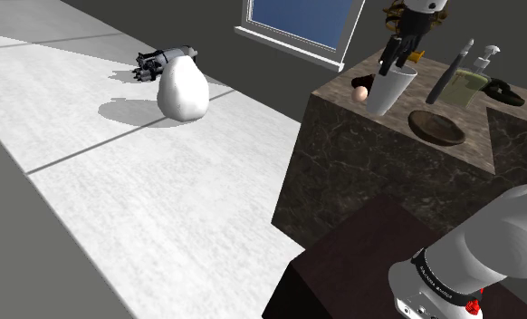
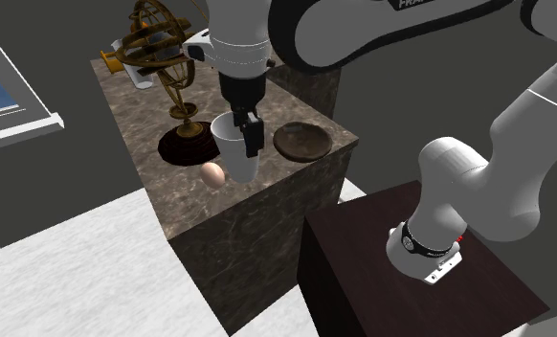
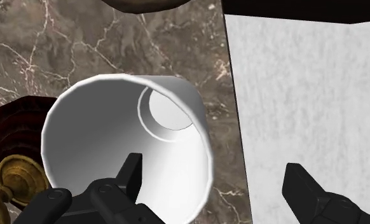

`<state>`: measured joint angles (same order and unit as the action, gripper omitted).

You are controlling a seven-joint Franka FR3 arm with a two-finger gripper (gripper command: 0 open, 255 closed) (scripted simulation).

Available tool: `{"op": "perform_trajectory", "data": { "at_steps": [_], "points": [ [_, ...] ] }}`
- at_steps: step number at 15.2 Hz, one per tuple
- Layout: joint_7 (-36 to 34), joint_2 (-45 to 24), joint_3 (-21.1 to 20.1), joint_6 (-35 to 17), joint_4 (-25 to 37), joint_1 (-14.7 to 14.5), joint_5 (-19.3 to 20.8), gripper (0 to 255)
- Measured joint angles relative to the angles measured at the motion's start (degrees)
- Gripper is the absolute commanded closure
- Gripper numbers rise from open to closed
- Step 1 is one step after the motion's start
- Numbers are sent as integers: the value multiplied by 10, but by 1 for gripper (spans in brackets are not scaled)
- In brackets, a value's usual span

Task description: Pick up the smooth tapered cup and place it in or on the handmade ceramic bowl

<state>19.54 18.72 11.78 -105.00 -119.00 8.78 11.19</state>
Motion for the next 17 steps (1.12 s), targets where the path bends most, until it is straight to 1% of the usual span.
{"op": "perform_trajectory", "data": {
  "at_steps": [5,12,13,17],
  "points": [
    [1,-7,6,-36,-28,3,3,0],
    [0,-6,6,-44,-36,3,4,0],
    [0,-6,6,-44,-36,3,4,255],
    [0,-6,6,-44,-36,3,4,255]
  ]
}}
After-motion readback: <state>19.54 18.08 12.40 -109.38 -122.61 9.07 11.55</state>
